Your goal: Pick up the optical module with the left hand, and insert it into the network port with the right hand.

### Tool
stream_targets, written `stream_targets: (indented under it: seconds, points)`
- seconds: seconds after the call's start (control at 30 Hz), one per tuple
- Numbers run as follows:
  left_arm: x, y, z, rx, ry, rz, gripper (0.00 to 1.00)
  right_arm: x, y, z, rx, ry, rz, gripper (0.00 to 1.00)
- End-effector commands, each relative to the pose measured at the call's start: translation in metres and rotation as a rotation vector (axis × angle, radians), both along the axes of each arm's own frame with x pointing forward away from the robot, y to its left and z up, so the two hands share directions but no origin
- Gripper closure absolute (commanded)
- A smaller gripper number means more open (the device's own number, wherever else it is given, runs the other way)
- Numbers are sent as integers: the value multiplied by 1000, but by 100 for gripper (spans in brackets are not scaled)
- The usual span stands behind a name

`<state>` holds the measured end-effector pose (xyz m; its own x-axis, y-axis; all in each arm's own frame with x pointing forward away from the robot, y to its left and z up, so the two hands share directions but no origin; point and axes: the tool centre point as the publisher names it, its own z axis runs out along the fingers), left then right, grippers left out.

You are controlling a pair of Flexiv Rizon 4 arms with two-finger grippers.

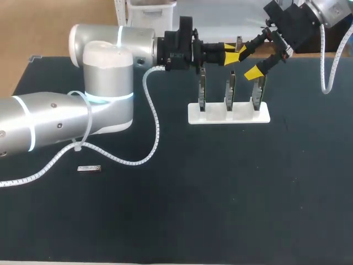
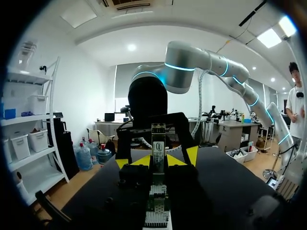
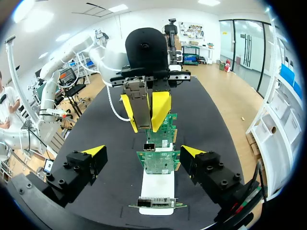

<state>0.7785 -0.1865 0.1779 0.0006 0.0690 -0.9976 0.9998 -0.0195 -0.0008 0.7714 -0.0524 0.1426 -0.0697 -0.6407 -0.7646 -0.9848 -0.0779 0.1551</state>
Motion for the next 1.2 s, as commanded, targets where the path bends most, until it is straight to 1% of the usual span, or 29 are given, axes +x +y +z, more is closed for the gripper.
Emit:
stream_targets:
  seconds: [0.03,0.2,0.4,0.73,0.9,1.2]
  points:
    - [2,0,-2,-6,6,-5,100,-2,0,0,0,-4,-4,0]
    - [2,-1,-7,-13,20,-5,100,-2,0,0,0,-4,-4,0]
    - [2,-2,-9,3,15,-9,100,-2,0,0,0,-4,-4,0]
    - [1,-2,-9,2,15,-8,100,-2,0,0,0,-4,-4,0]
    - [0,-1,-12,7,26,-7,100,-2,0,0,0,-4,-4,0]
    - [3,1,-12,8,28,-2,100,-2,0,0,0,-4,-4,0]
